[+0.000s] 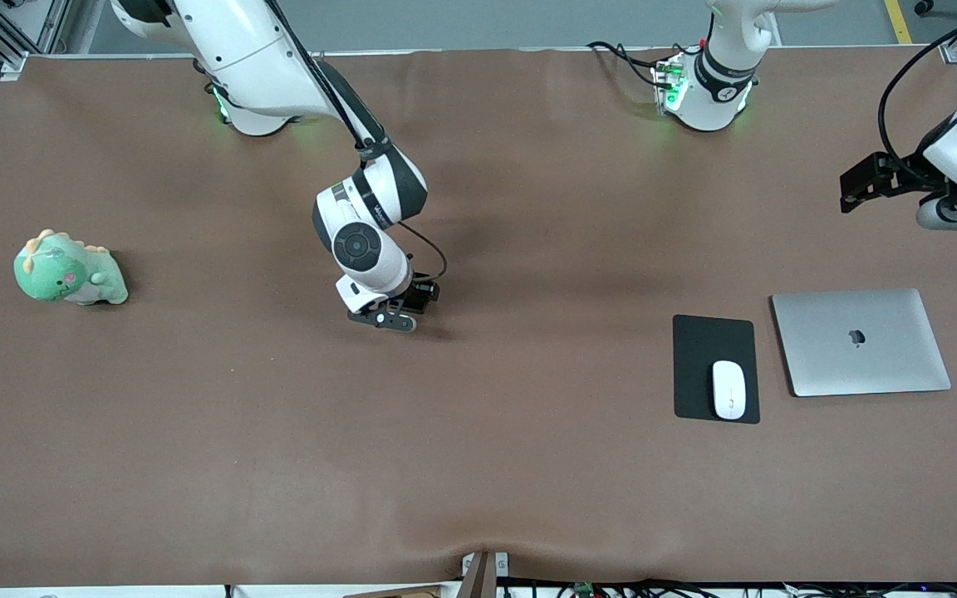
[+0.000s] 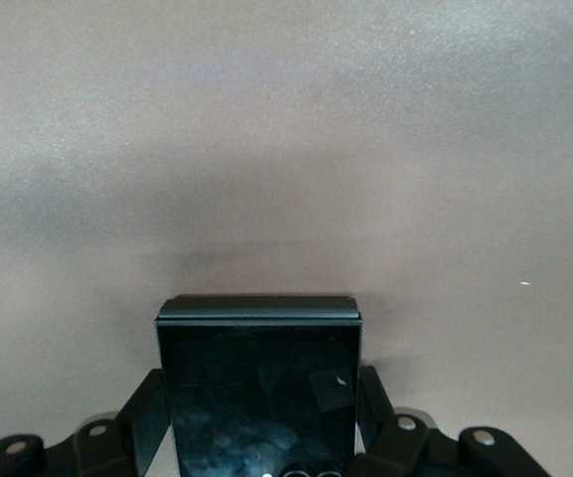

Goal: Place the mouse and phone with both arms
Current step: 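Raise the left gripper away while the right gripper grasps the phone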

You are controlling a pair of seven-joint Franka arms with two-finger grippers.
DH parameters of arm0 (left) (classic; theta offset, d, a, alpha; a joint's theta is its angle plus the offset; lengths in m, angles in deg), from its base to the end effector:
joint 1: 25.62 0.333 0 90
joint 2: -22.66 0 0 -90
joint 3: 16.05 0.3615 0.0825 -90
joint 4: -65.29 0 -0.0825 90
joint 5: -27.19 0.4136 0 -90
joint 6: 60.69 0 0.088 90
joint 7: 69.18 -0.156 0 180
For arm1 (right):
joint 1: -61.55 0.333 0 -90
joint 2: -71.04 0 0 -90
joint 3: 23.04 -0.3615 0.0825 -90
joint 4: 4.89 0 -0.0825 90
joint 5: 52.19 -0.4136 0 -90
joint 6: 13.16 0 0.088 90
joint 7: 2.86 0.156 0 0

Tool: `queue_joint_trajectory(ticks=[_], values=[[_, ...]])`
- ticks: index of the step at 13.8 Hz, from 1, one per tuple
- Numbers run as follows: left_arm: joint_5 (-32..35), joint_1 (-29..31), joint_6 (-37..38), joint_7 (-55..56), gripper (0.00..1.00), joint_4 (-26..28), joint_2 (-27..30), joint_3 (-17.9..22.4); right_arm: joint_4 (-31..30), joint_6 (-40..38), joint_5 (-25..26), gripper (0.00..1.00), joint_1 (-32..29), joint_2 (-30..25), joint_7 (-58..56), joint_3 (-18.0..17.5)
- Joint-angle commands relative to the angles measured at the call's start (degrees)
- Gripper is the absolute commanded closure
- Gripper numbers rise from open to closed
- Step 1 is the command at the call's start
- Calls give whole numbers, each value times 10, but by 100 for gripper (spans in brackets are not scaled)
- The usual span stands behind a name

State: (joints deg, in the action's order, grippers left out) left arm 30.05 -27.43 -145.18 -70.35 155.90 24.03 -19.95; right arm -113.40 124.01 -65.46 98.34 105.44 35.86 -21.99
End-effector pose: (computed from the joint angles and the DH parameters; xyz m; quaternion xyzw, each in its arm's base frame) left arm 0.5591 -0.0482 0.6218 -0.9971 0.0585 0.0404 0.0274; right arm 0.5304 0.3936 0.1411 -0.9900 0.1130 0.0810 0.0251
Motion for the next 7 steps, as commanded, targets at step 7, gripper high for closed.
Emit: queue_joint_trajectory(ticks=[7], values=[[-27,7,15,-66,0,-15,4,-8,6,-237,106,100,-23,-57,-65,80]])
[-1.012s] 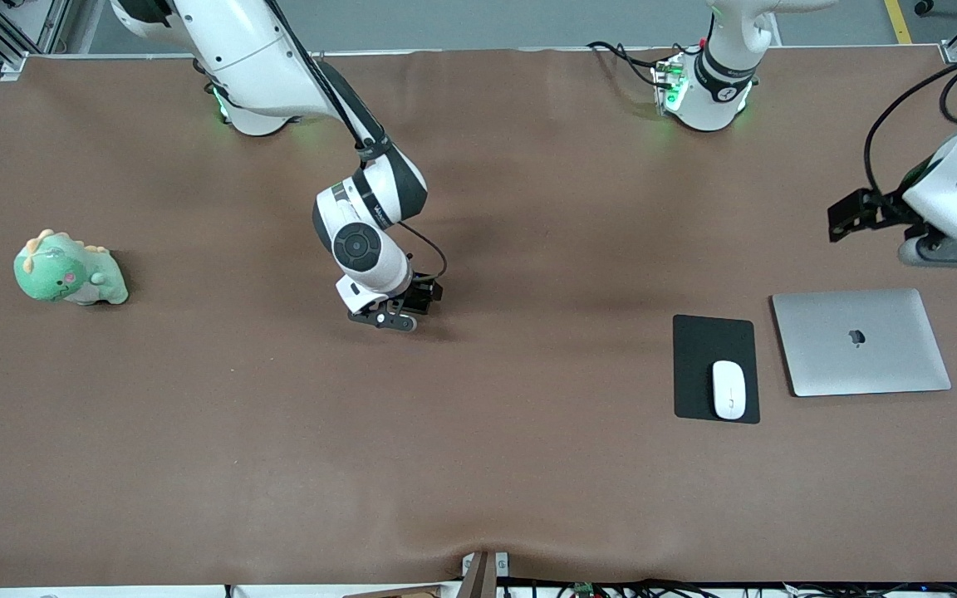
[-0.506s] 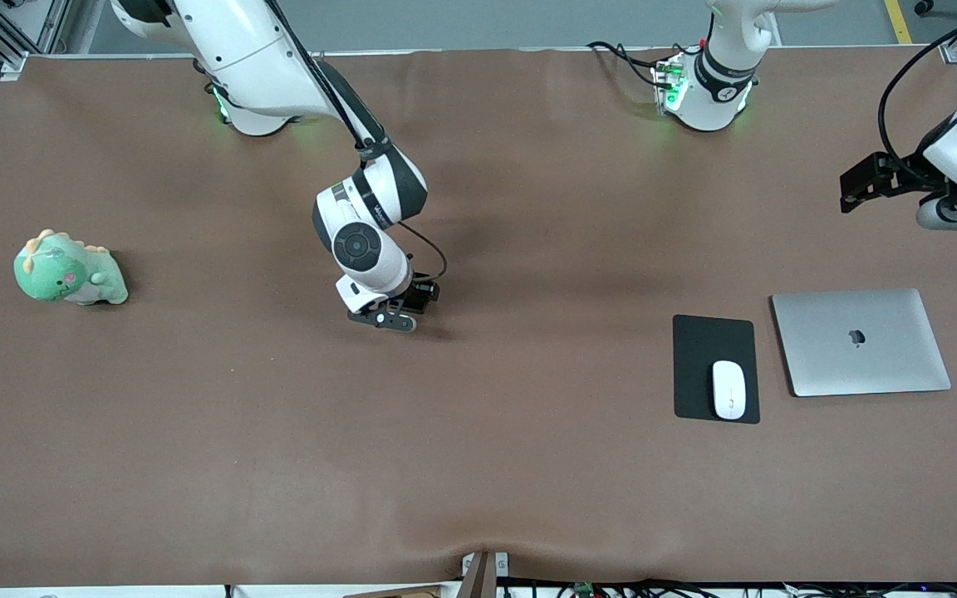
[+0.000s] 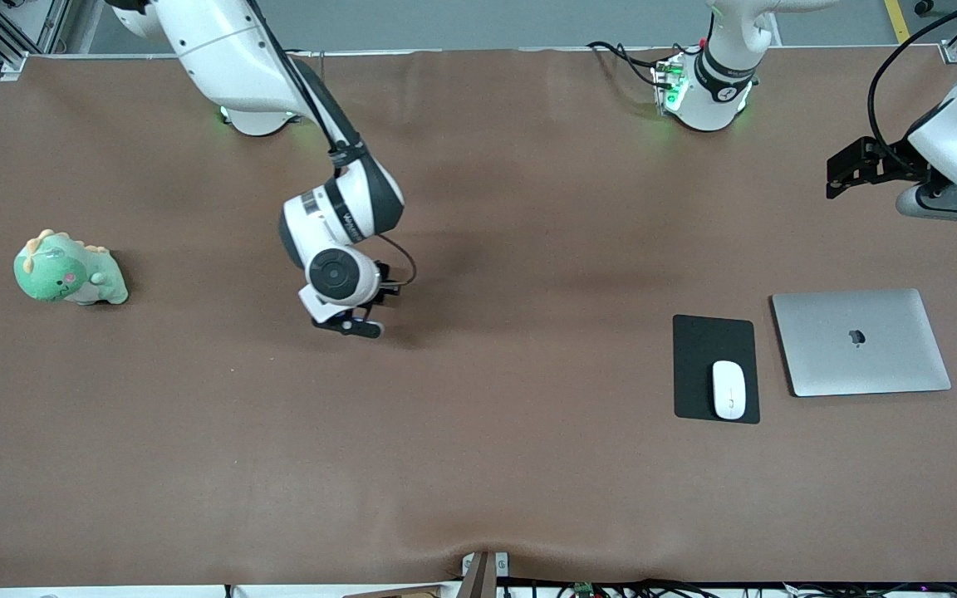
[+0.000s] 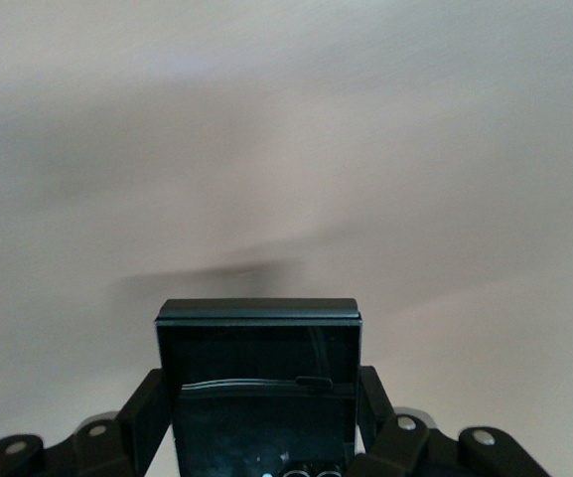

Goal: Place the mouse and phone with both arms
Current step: 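Raise the left gripper away while the right gripper grasps the phone, then carry the black phone with the right gripper toward the green plush toy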

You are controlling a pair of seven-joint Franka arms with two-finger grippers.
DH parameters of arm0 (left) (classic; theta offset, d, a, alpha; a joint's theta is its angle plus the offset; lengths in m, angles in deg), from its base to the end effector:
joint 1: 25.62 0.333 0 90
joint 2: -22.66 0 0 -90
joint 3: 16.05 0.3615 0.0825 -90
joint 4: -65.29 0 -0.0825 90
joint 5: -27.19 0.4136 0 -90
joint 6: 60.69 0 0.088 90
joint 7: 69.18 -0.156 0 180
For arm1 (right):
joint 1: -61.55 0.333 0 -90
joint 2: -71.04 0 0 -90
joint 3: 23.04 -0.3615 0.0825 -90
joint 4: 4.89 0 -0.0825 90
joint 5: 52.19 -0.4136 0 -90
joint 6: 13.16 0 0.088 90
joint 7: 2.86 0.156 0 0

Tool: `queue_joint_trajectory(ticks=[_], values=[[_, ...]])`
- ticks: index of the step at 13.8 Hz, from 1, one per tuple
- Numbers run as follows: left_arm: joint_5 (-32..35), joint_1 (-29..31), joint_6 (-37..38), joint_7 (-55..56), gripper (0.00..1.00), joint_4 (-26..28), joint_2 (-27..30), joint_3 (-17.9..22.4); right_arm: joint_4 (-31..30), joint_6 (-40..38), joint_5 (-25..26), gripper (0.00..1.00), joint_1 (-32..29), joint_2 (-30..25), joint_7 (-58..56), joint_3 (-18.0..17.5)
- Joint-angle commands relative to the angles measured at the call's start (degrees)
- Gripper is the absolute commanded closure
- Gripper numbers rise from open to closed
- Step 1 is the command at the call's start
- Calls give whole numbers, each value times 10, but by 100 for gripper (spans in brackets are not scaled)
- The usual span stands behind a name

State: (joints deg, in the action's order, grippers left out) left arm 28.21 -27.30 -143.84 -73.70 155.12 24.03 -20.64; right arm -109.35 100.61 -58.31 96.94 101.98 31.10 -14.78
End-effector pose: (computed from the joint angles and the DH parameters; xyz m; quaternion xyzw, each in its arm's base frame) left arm 0.5552 -0.0586 0.6265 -0.9945 0.0932 0.0462 0.0105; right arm 0.5554 0.2999 0.1895 0.9792 -0.0855 -0.1614 0.0884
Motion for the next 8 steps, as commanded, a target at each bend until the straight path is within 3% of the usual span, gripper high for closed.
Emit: queue_joint_trajectory(ticks=[1,5,8], values=[[-8,5,2,-37,0,-8,3,1,-49,-2,45,100,-25,-28,-40,11],[-1,6,2,-37,0,-15,-4,3,-76,3,47,100,-87,-43,-139,11],[0,4,1,-28,0,-21,-5,3,-143,97,47,100,-145,-69,-247,11]])
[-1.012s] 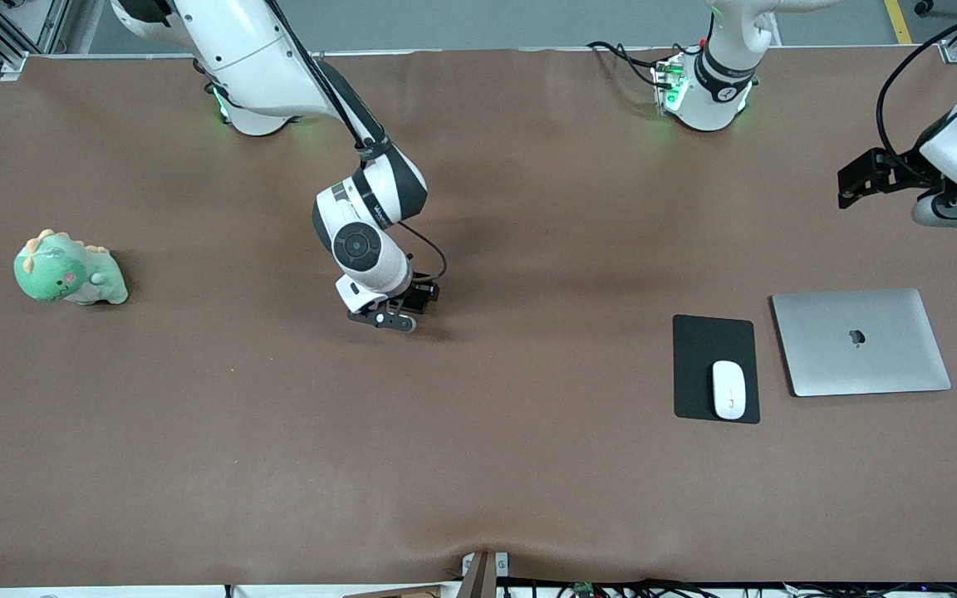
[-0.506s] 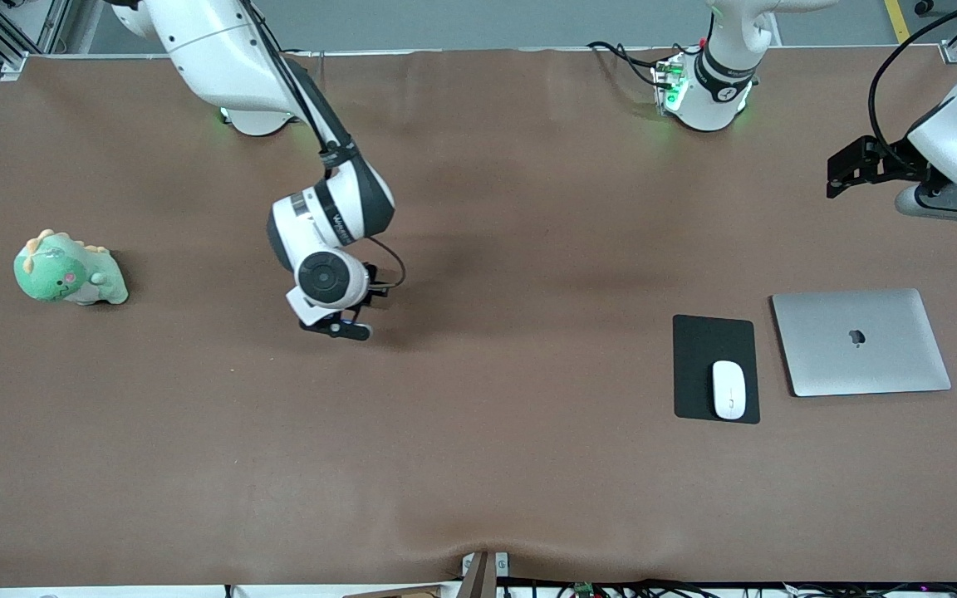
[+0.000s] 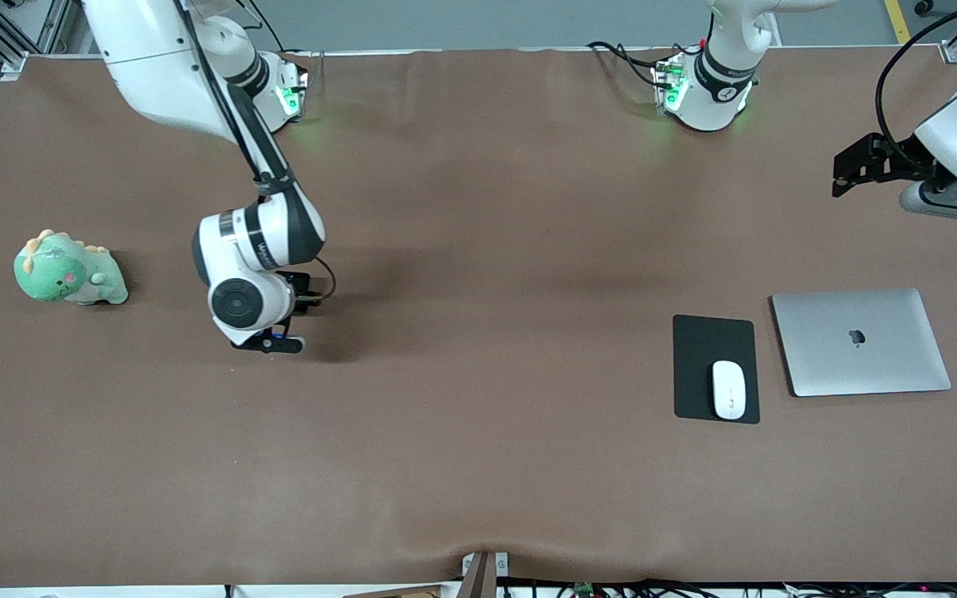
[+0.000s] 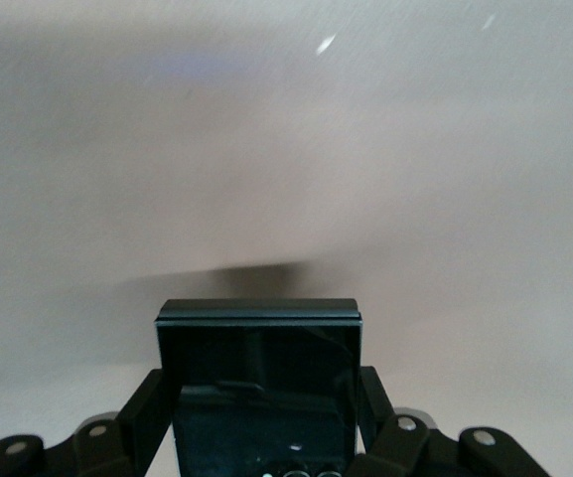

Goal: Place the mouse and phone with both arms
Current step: 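Carry the black phone with the right gripper toward the green plush toy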

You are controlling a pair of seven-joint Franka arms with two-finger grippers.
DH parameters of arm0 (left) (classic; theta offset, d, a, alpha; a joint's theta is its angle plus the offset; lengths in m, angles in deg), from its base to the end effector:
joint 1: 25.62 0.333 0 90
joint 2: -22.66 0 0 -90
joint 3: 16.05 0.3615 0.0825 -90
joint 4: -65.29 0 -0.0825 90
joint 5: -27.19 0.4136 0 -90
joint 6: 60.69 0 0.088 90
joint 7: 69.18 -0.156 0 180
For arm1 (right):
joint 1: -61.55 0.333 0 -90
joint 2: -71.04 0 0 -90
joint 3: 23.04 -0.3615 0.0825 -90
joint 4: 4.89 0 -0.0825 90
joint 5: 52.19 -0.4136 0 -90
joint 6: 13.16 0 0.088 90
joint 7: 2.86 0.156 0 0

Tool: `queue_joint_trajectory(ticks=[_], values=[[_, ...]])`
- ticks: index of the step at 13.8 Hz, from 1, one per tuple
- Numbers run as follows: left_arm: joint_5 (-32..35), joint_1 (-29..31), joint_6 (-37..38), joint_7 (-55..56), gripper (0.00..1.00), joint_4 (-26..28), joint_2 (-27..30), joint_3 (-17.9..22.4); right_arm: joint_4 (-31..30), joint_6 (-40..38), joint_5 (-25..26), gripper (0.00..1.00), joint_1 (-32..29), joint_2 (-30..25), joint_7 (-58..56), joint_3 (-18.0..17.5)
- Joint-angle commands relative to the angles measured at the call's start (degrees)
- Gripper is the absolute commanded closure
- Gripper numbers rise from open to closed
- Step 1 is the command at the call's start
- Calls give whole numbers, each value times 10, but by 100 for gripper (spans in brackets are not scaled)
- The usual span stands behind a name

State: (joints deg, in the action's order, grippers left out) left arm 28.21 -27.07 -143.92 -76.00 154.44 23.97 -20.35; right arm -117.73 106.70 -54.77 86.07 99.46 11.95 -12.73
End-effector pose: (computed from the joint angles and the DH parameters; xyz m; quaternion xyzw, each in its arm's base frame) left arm 0.5570 -0.0536 0.6317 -0.9932 0.1086 0.0403 0.0094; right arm 0.5753 0.1484 0.1677 0.9829 -0.0170 -0.1688 0.0713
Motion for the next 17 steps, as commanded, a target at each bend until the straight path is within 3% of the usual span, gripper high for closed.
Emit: queue_joint_trajectory(ticks=[1,9,17], values=[[-1,2,1,-4,0,-14,-5,0,-61,37,12,100,-57,-44,-89,-9],[6,4,2,-3,0,-13,-9,2,-113,129,12,100,-180,-37,-259,-9],[7,4,2,-3,0,-13,-9,2,-114,126,12,100,-236,-20,-233,-9]])
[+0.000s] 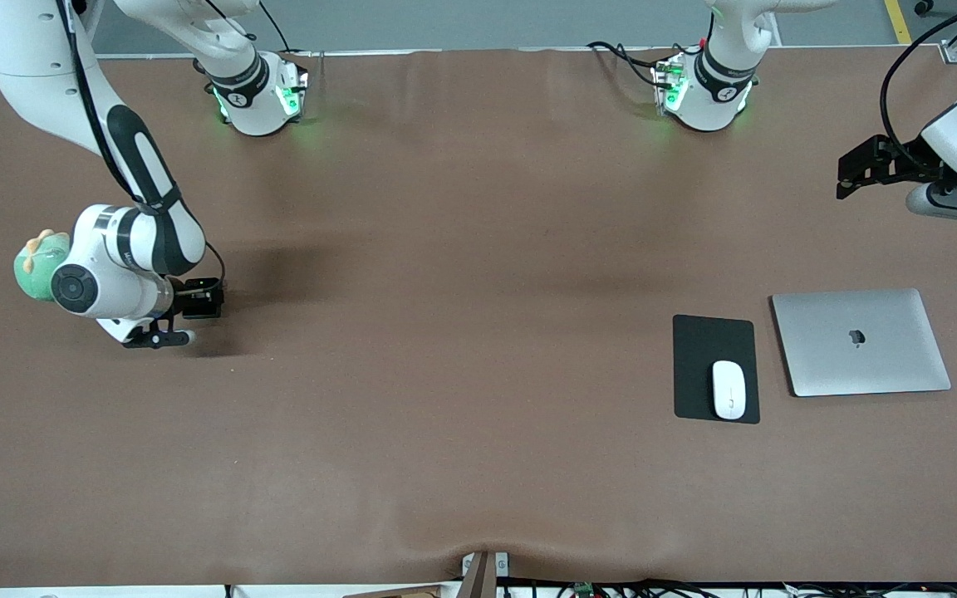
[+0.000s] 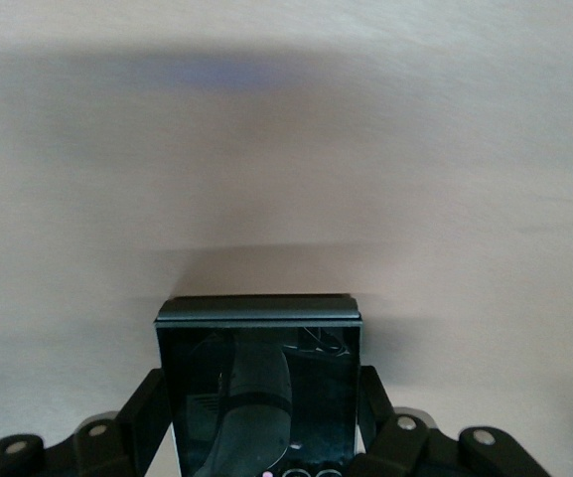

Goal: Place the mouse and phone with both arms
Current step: 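Carry the black phone with the right gripper toward the green plush toy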

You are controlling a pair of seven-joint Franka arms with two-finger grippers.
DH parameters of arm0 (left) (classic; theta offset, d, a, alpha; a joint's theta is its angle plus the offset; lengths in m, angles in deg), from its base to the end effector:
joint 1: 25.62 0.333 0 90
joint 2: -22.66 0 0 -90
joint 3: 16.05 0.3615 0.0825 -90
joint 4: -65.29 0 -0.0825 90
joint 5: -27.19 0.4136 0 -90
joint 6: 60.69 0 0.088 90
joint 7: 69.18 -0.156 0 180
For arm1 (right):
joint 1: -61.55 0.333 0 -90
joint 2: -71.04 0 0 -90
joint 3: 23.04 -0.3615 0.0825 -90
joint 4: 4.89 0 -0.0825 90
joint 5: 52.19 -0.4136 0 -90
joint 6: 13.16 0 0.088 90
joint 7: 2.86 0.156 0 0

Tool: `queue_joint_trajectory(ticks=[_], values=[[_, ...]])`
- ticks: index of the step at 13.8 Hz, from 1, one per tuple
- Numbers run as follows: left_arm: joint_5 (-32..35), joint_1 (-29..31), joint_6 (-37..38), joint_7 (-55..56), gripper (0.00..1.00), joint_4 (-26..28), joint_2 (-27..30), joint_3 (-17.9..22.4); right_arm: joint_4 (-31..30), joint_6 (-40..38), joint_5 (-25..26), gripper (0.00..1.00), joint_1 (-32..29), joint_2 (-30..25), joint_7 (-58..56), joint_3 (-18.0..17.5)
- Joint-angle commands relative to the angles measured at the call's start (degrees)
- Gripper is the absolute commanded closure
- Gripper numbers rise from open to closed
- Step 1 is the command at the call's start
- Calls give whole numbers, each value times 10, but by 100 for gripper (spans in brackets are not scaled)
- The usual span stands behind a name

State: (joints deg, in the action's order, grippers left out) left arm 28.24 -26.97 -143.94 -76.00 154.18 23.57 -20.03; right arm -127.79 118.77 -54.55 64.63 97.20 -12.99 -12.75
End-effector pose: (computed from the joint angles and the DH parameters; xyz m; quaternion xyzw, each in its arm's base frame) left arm 0.5599 -0.0495 0.6301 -0.9936 0.1050 0.0414 0.0091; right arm 0.5517 -0.0728 0.1378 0.9890 0.0126 -0.1472 0.0050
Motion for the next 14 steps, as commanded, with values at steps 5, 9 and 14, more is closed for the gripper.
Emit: queue_joint_trajectory(ticks=[5,9,14], values=[[7,3,2,-3,0,-11,-6,-1,-3,-10,9,0,-9,33,17,-10],[7,3,2,-3,0,-11,-6,-1,95,-121,10,0,-17,30,-1,-10],[7,3,2,-3,0,-11,-6,-1,266,-347,10,0,-4,35,-2,-11]])
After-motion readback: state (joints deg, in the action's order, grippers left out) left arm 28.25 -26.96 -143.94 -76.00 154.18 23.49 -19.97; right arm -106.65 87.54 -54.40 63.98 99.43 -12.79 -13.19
